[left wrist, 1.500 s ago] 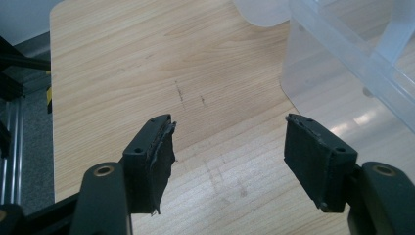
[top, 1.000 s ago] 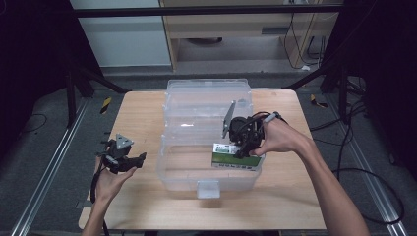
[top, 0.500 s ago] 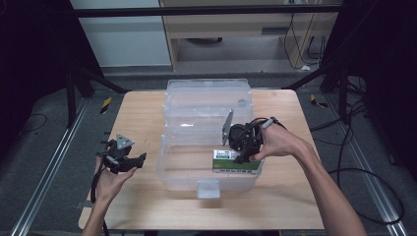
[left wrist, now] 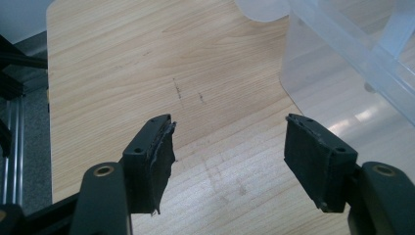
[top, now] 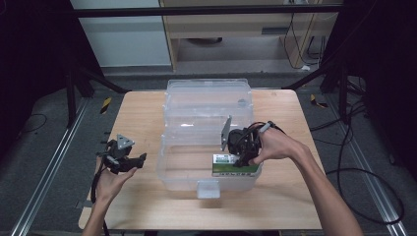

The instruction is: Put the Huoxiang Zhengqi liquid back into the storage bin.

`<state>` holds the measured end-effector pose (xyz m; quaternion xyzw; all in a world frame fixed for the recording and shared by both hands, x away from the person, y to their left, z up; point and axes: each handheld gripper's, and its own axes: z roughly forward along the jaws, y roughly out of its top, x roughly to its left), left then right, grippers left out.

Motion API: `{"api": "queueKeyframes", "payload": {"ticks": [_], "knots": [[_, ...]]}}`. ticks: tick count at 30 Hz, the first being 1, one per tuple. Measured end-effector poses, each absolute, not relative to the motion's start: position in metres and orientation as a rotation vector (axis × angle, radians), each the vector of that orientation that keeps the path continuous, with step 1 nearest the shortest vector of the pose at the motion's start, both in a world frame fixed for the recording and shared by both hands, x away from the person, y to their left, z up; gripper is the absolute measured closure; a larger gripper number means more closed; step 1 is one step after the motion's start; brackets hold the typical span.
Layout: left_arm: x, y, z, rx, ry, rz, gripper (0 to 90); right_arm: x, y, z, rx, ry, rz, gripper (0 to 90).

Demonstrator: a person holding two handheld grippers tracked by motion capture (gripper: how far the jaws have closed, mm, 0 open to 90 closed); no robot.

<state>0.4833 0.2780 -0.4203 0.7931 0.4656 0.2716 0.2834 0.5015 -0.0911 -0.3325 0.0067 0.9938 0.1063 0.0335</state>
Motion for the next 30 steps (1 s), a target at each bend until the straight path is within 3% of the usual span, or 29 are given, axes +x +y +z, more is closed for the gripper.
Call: {"api": "queueKeyframes", "payload": {"ticks": [30], "knots": [[0.483,0.278,-0.42,2.128,1.243,0.726,34.8,0.501,-0.082,-0.356,-0.034,3.053,0.235,63.4]]}}
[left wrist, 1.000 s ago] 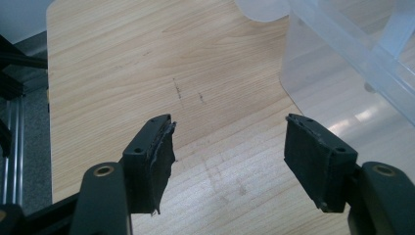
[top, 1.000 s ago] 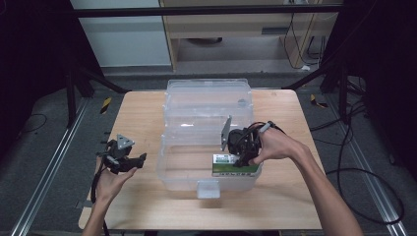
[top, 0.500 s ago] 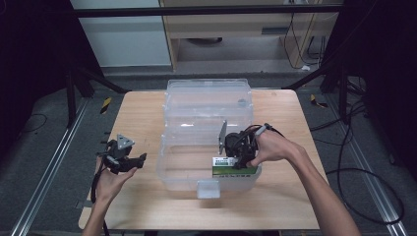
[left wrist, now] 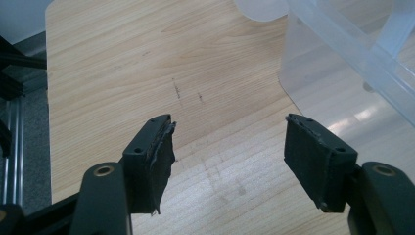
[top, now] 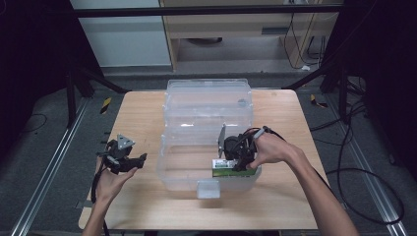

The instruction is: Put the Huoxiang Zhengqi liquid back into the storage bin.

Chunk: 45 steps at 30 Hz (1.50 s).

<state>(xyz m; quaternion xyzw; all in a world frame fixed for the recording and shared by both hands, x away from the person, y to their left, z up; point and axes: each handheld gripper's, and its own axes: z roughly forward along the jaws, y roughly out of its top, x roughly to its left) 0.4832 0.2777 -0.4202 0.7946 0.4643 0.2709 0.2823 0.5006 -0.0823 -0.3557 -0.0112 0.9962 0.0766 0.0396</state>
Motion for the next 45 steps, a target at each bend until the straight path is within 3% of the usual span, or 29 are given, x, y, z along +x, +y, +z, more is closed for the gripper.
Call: {"api": "queueKeyframes", "payload": {"ticks": [24,27,45], "knots": [[0.483,0.277,-0.42,2.13,1.243,0.725,34.8,0.501,-0.082,-0.369,-0.015,3.064,0.196,62.7],[0.483,0.277,-0.421,2.129,1.244,0.726,34.8,0.502,-0.085,-0.368,-0.004,3.078,0.19,67.4],[0.483,0.276,-0.42,2.134,1.237,0.727,34.8,0.5,-0.101,-0.343,0.094,2.992,0.367,59.1]]}}
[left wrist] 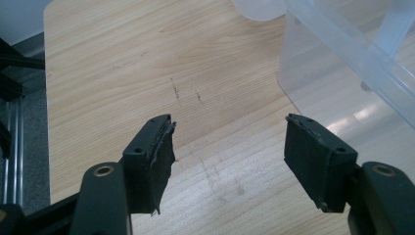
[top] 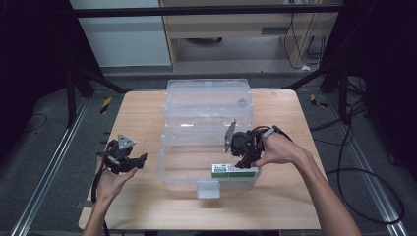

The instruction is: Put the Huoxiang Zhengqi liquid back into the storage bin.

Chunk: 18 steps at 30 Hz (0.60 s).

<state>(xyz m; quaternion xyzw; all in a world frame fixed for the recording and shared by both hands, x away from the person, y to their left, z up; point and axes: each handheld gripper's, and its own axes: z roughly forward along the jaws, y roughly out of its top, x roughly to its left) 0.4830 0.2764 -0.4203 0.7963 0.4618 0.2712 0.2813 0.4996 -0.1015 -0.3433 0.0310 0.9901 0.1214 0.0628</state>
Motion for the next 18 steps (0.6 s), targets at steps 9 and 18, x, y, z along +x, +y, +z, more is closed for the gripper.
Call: {"api": "queueKeyframes", "payload": {"ticks": [9,18], "knots": [[0.482,0.277,-0.419,2.124,1.235,0.726,35.3,0.497,-0.116,-0.328,0.181,2.891,0.568,56.0],[0.482,0.274,-0.418,2.127,1.219,0.721,35.8,0.492,-0.133,-0.318,0.219,2.815,0.699,54.5]]}}
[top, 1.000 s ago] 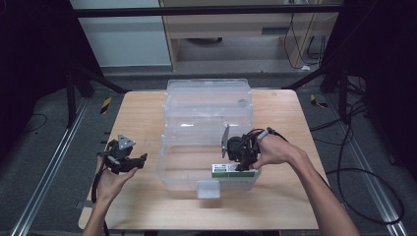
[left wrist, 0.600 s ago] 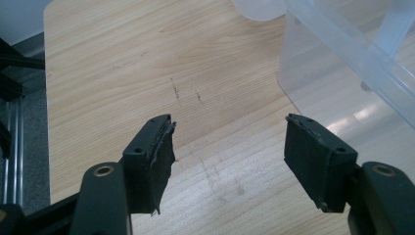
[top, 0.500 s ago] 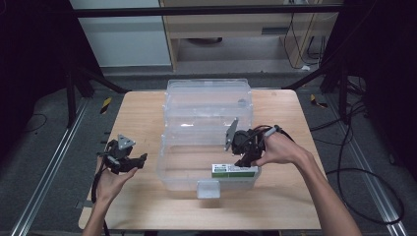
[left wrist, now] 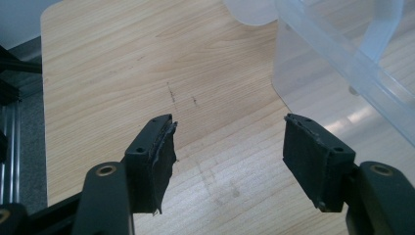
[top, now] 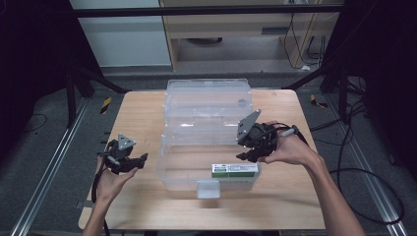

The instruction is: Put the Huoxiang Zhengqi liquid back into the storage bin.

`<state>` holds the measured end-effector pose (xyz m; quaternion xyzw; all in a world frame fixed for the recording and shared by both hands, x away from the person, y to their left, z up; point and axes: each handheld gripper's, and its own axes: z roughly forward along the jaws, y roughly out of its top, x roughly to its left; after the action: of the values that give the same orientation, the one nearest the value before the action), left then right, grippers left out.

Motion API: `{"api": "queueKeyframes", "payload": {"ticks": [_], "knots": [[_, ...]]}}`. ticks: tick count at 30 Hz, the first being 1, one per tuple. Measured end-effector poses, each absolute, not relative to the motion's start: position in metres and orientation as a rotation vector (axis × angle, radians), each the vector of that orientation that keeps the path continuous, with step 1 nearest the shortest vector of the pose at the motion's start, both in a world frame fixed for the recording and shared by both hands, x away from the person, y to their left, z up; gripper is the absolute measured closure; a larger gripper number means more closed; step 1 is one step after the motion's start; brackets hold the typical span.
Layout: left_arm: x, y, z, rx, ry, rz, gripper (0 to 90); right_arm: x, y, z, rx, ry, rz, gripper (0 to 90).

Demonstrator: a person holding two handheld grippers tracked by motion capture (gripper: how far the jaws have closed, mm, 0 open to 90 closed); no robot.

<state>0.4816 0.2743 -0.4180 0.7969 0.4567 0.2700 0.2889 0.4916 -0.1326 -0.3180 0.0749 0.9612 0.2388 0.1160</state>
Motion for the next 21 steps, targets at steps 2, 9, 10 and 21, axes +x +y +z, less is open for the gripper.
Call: {"api": "queueKeyframes", "payload": {"ticks": [2,9,10,21], "knots": [[0.481,0.274,-0.418,2.127,1.219,0.721,36.0,0.489,-0.133,-0.319,0.226,2.816,0.706,53.9],[0.481,0.274,-0.418,2.131,1.216,0.719,36.2,0.479,-0.122,-0.324,0.205,2.848,0.692,53.1],[0.481,0.274,-0.418,2.129,1.216,0.72,36.2,0.478,-0.12,-0.325,0.199,2.853,0.687,53.1],[0.482,0.273,-0.419,2.137,1.209,0.714,36.1,0.469,-0.1,-0.338,0.215,2.911,0.675,52.7]]}}
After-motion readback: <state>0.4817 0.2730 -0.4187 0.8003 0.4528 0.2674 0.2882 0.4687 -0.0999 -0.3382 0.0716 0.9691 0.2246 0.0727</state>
